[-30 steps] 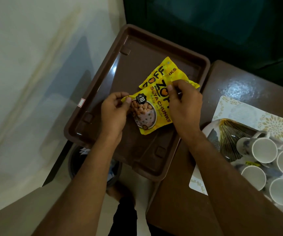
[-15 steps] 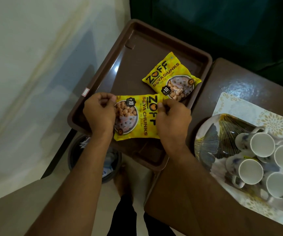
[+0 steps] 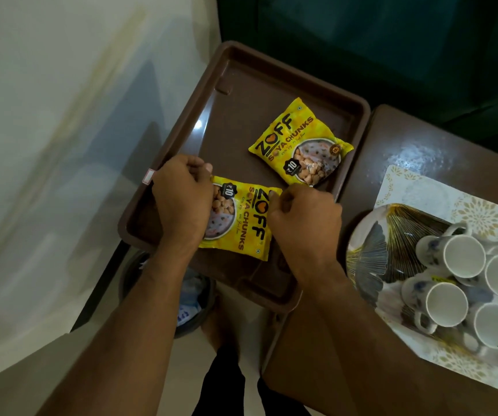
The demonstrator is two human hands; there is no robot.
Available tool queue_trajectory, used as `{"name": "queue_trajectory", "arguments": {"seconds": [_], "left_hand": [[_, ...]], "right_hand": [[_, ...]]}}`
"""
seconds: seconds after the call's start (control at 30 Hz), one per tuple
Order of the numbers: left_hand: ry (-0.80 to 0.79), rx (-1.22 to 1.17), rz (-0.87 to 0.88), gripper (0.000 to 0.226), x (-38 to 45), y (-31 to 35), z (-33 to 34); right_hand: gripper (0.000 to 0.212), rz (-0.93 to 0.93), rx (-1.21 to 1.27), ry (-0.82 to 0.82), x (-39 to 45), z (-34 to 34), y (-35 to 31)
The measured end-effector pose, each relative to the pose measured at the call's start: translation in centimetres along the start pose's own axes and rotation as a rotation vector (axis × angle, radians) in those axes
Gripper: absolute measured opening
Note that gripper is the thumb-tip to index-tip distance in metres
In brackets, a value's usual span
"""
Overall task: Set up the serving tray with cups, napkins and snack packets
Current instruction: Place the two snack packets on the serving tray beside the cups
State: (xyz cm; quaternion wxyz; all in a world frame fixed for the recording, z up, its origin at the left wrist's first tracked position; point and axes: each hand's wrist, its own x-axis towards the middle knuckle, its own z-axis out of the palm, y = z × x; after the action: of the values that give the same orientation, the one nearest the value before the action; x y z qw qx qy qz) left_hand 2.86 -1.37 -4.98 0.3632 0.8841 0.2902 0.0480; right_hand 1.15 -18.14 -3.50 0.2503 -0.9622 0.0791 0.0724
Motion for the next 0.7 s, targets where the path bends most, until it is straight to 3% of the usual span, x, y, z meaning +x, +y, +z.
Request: {"name": "queue_trajectory", "arguments": {"seconds": [0.13, 0.27, 0.47, 0.7], "left_hand": [[-0.01, -0.009, 0.101, 0.011, 0.9, 3.0, 0.5], [-0.131, 0.032, 0.094, 0.02, 1.9, 5.6, 2.3], [-0.36, -0.064, -0.155, 0.044, 3.8, 6.3, 4.9], [-0.419, -0.336, -0.149, 0.049, 6.1, 7.7, 5.4]], "right_hand": [[0.022, -0.056, 0.082, 0.228, 2.7, -1.1, -0.1], [0.018, -0.129, 0.136, 0.288, 6.4, -1.5, 1.0], [0.033, -0.149, -0.042, 0.157, 10.2, -1.4, 1.4], [0.036, -0.07, -0.043, 0.148, 10.4, -0.6, 1.4]]}}
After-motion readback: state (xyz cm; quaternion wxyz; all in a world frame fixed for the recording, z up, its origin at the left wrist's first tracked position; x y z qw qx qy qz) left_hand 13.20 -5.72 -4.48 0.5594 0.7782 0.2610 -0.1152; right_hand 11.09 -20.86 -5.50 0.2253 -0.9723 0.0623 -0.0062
